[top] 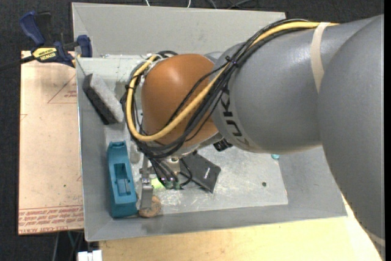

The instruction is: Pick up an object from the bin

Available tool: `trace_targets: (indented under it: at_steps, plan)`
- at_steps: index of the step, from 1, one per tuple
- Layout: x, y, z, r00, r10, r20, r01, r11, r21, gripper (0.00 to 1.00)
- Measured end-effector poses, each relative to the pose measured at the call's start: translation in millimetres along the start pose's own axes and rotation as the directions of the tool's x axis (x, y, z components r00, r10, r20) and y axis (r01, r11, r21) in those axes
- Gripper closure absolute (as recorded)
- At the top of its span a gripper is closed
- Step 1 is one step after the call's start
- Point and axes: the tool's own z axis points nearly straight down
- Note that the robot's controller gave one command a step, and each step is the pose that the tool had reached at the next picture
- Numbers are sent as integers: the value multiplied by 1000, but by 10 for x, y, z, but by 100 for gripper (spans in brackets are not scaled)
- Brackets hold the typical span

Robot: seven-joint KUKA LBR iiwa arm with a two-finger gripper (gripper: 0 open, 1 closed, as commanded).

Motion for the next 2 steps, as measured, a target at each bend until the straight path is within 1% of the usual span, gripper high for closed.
trace_targets:
  at_steps: [1,2]
  plan:
    - [-22,-13,-43,1000,5,7,-5,1000,-2,0]
    - [-318,-636,511,1000,-3,10,3,1000,-4,0]
